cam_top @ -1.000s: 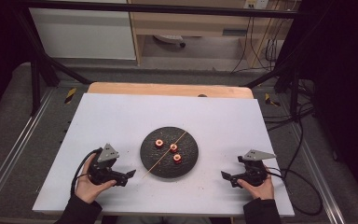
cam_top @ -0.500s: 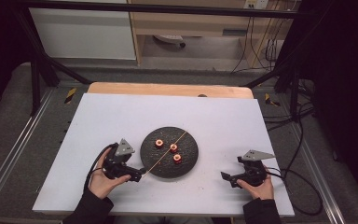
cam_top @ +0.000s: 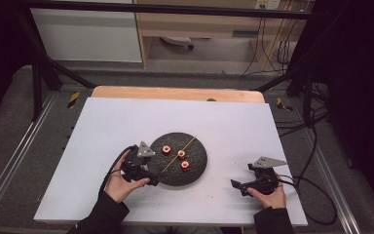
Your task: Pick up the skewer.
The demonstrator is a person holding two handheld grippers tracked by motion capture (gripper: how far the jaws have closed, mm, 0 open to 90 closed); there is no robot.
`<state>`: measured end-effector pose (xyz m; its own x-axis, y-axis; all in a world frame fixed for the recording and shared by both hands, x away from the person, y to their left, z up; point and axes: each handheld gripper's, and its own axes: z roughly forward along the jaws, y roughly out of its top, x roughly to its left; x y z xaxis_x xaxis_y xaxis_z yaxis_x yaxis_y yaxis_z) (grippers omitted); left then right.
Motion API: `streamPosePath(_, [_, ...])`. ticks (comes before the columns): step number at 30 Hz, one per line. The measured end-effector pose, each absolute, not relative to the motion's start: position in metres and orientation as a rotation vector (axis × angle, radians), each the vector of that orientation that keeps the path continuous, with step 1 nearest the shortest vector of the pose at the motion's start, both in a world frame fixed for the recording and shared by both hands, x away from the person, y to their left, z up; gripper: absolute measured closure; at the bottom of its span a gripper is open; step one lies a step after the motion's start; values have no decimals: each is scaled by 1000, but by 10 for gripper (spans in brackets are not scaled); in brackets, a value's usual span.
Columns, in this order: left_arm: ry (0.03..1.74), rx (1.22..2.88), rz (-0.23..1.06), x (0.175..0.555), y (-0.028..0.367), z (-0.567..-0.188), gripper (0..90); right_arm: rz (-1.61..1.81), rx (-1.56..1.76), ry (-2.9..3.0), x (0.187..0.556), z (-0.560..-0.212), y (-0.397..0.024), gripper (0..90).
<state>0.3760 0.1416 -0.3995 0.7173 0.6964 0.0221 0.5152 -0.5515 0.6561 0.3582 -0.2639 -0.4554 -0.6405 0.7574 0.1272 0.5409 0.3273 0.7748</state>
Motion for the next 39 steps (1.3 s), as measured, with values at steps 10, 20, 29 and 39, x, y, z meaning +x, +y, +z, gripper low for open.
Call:
streamPosePath(10, [945, 2337, 335, 389, 127, -403, 205, 1208, 1170, 2340, 358, -456, -264, 7])
streamPosePath(20, [965, 2393, 295, 396, 117, -409, 370, 1204, 1167, 2345, 358, -456, -264, 8])
streamPosePath(29, [978, 2427, 243, 399, 112, -412, 543, 1206, 1173, 2350, 358, -456, -263, 8])
streamPosePath(39, [988, 2459, 234, 400, 103, -413, 691, 1206, 1171, 2352, 358, -456, -263, 8])
